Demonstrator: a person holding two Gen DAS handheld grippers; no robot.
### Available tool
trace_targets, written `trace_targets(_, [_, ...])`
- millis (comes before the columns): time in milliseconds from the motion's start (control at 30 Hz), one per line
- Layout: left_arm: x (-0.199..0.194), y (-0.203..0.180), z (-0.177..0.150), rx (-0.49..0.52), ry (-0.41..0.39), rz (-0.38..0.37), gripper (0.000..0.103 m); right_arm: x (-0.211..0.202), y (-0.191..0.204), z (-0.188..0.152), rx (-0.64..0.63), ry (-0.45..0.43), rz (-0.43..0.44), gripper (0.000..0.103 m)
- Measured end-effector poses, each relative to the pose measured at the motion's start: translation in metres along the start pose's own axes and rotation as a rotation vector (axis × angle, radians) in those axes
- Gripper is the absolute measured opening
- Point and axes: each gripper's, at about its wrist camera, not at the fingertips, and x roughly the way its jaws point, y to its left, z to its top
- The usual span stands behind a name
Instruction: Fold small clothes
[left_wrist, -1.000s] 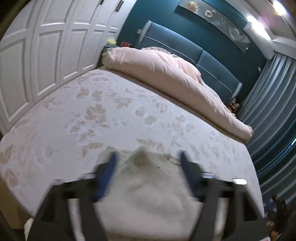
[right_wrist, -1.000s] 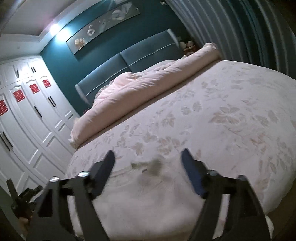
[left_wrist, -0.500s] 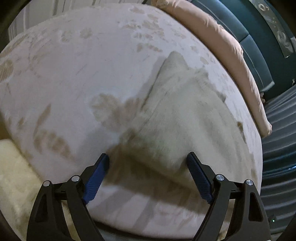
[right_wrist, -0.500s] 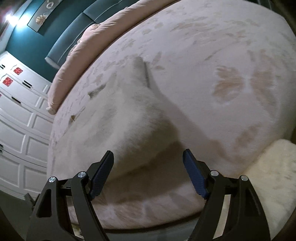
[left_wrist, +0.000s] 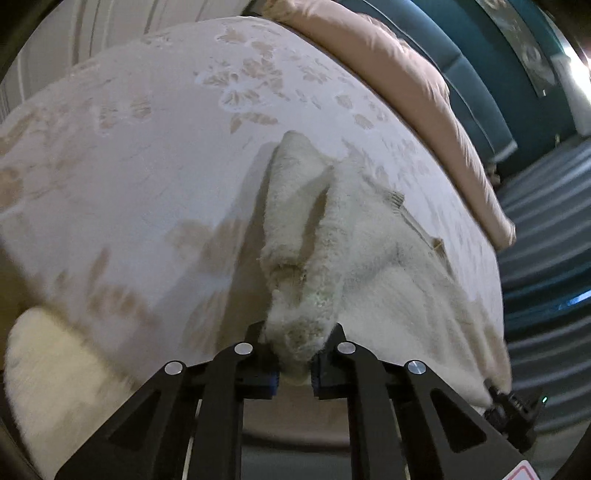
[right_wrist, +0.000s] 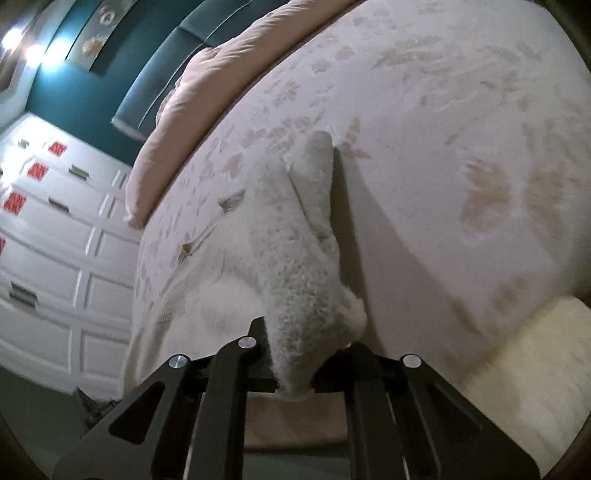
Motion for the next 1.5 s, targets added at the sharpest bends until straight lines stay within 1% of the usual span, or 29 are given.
trace_targets(67, [-0.009,0.007,-0.021,0.016,0.042,0.023,0.009,-0.017,-0.008,-0.02,-0.03,0.034,-0.046,0.009])
trace_targets(133, [-0.012,0.022,-0.049,0.013,0.098,0.052,0.01,-0.023,-0.019,-0.046,-0.086,0.078,-0.128,0.009])
trace_targets(200, [-0.005,0.029,-0.064,0.028,0.128,0.088,0.012,-0.024,-0.033,-0.06,-0.13,0.121,-0.185,0.011])
trace_targets(267, [-0.002,0.03,-0.075,0.055,0.122,0.139,0.016,-0.022,-0.04,-0.07,-0.155,0.143,-0.256,0.02])
trace_targets(300, [-0.005,0.027,-0.074,0.054,0.108,0.147,0.018,-0.024,-0.04,-0.07,-0.154,0.136,-0.273,0.021])
trace_targets(333, [-0.009,0.025,-0.072,0.053,0.093,0.149,0.021,-0.033,-0.038,-0.066,-0.154,0.107,-0.284,0.026])
trace_targets(367, [-0.017,0.02,-0.067,0.058,0.066,0.152,0.022,-0.04,-0.034,-0.06,-0.157,0.077,-0.286,0.035])
trace_targets(400, [-0.03,0.012,-0.059,0.073,0.016,0.146,0.026,-0.051,-0.03,-0.055,-0.171,0.023,-0.294,0.041])
trace_targets(433, [-0.04,0.004,-0.051,0.089,-0.035,0.152,0.031,-0.064,-0.02,-0.046,-0.2,-0.059,-0.303,0.053])
trace_targets(467, [-0.05,-0.002,-0.047,0.106,-0.087,0.16,0.048,-0.07,-0.013,-0.042,-0.224,-0.102,-0.299,0.061])
trace_targets(500, [-0.057,-0.01,-0.038,0.124,-0.143,0.164,0.066,-0.073,-0.003,-0.033,-0.26,-0.141,-0.289,0.063])
trace_targets(533, [-0.059,-0.019,-0.026,0.146,-0.188,0.155,0.07,-0.069,0.007,-0.023,-0.295,-0.16,-0.28,0.066])
trace_targets(567, [-0.057,-0.026,-0.02,0.159,-0.2,0.151,0.071,-0.062,0.012,-0.013,-0.316,-0.163,-0.278,0.07])
trace_targets(667, [-0.023,-0.043,0.008,0.187,-0.164,0.118,0.08,-0.02,0.03,0.013,-0.392,-0.156,-0.288,0.074])
trace_targets(767, [0.026,-0.053,0.023,0.198,-0.075,0.107,0.081,0.024,0.037,0.023,-0.423,-0.106,-0.326,0.074])
trace_targets(833, [0.062,-0.044,0.03,0.166,-0.008,0.121,0.08,0.054,0.034,0.027,-0.42,-0.057,-0.334,0.074])
trace_targets(867, [0.073,-0.037,0.032,0.14,0.001,0.123,0.08,0.063,0.028,0.023,-0.411,-0.037,-0.346,0.073])
trace_targets(900, [0.081,-0.032,0.032,0.122,0.015,0.116,0.073,0.073,0.023,0.024,-0.4,-0.013,-0.359,0.068])
trace_targets(967, [0.085,-0.027,0.033,0.121,0.01,0.126,0.056,0.078,0.015,0.023,-0.381,0.008,-0.362,0.039])
trace_targets(1000, [0.081,-0.03,0.034,0.152,-0.002,0.102,0.027,0.075,0.018,0.024,-0.38,0.007,-0.344,0.025])
trace_targets(1033, [0.078,-0.037,0.036,0.194,0.009,0.078,0.008,0.071,0.021,0.026,-0.38,0.011,-0.326,0.014])
trace_targets(1067, [0.07,-0.042,0.039,0.213,0.004,0.07,0.006,0.058,0.026,0.032,-0.363,-0.008,-0.286,0.013])
trace_targets(1133, [0.042,-0.061,0.047,0.262,-0.08,0.016,0.005,0.034,0.035,0.04,-0.336,-0.056,-0.193,0.012])
trace_targets(1233, [-0.004,-0.083,0.06,0.288,-0.194,-0.063,0.005,-0.019,0.053,0.054,-0.297,-0.192,-0.028,0.011])
trace_targets(1300, [-0.014,-0.089,0.069,0.283,-0.242,-0.059,0.005,-0.033,0.059,0.058,-0.299,-0.267,0.012,0.01])
trace_targets(1333, [-0.01,-0.088,0.076,0.272,-0.242,-0.057,0.005,-0.029,0.059,0.061,-0.309,-0.285,-0.017,0.01])
trace_targets(1400, [0.019,-0.082,0.08,0.256,-0.193,-0.014,0.005,0.0,0.048,0.068,-0.32,-0.24,-0.107,0.01])
trace_targets(1433, [0.036,-0.074,0.079,0.249,-0.153,0.01,0.005,0.018,0.039,0.07,-0.303,-0.197,-0.131,0.01])
trace_targets(1500, [0.077,-0.055,0.072,0.214,-0.055,0.069,0.005,0.068,0.005,0.071,-0.218,-0.052,-0.199,0.01])
